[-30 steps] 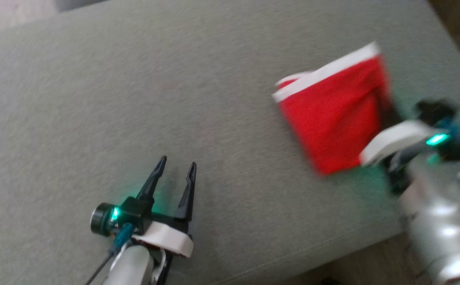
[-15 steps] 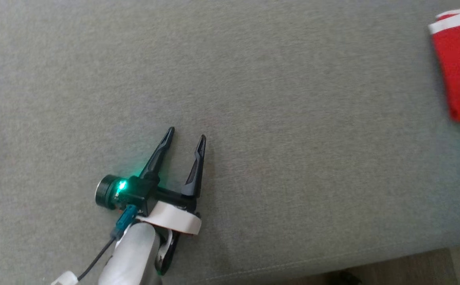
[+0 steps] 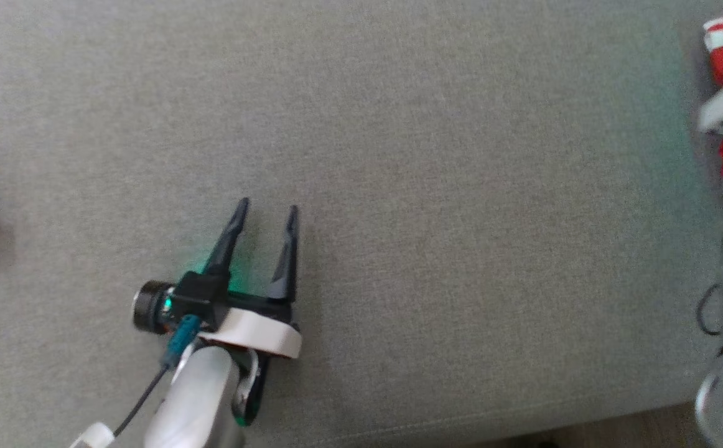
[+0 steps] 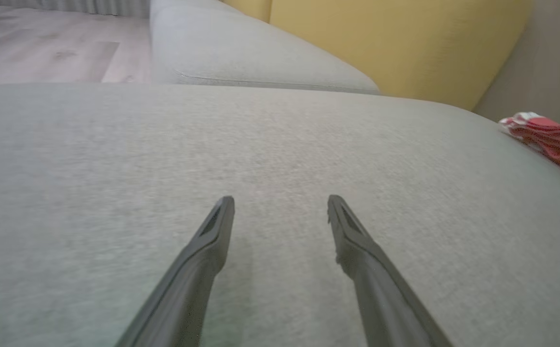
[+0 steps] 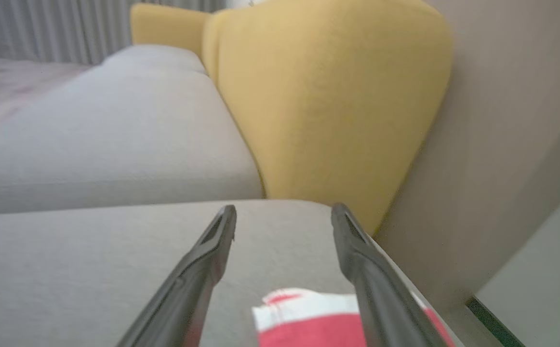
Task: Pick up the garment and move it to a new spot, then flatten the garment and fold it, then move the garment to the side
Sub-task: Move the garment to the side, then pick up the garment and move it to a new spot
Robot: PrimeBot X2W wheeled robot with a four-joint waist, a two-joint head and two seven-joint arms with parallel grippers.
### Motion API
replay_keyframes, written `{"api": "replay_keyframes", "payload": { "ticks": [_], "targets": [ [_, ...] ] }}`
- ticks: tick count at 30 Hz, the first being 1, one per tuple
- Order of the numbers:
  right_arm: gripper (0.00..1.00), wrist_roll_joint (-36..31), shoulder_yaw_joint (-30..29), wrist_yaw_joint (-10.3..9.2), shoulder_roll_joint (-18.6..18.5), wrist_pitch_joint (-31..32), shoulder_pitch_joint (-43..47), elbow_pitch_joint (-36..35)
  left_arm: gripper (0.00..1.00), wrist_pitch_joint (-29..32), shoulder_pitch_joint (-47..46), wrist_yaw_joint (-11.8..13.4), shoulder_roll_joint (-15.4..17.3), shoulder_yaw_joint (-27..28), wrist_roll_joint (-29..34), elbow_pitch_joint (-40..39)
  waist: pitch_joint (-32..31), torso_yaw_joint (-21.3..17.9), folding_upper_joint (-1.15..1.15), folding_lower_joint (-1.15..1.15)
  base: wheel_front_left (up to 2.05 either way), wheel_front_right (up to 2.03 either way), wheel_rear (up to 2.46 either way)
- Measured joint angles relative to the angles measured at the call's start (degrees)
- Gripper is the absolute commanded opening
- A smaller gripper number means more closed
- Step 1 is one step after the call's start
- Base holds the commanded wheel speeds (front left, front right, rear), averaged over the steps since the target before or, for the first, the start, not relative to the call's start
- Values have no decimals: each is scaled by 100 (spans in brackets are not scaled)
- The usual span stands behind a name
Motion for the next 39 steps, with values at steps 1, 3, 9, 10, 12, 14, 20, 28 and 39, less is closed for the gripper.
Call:
{"api": "replay_keyframes", "payload": {
  "ticks": [1,3,9,10,12,14,20,28,39],
  "targets": [
    [100,155,179,0,94,-2,81,-177,100,11,6,30,18,48,-33,18,-58,18,0,0,0,0,0],
    [100,489,478,0,231,-9,375,-472,100,24,50,74,48,165,-62,33,-183,66,0,0,0,0,0],
    [100,1205,957,0,510,-9,1711,-933,100,25,436,236,71,464,-200,37,-602,251,0,-1,0,0,0],
    [100,1261,1026,0,537,-9,1903,-946,100,25,513,248,71,517,-200,46,-674,285,0,-2,0,0,0],
    [100,1355,1140,0,576,-9,2241,-946,100,38,641,255,76,587,-200,87,-818,356,0,-1,0,0,0],
    [100,1460,1296,0,579,-9,2520,-932,100,40,742,270,75,615,-200,100,-952,431,0,-2,0,0,0],
    [100,1935,1891,0,619,-9,3036,-904,100,40,946,323,75,740,-198,125,-1298,601,0,-2,0,0,0],
    [100,2254,2243,0,624,-9,3444,-984,100,40,1287,348,75,887,-192,189,-1696,608,0,-2,0,0,0],
    [100,2673,2662,0,626,-9,3866,-1239,100,40,1806,349,79,1143,-182,226,-2252,506,0,-2,0,0,0]
  ]
}}
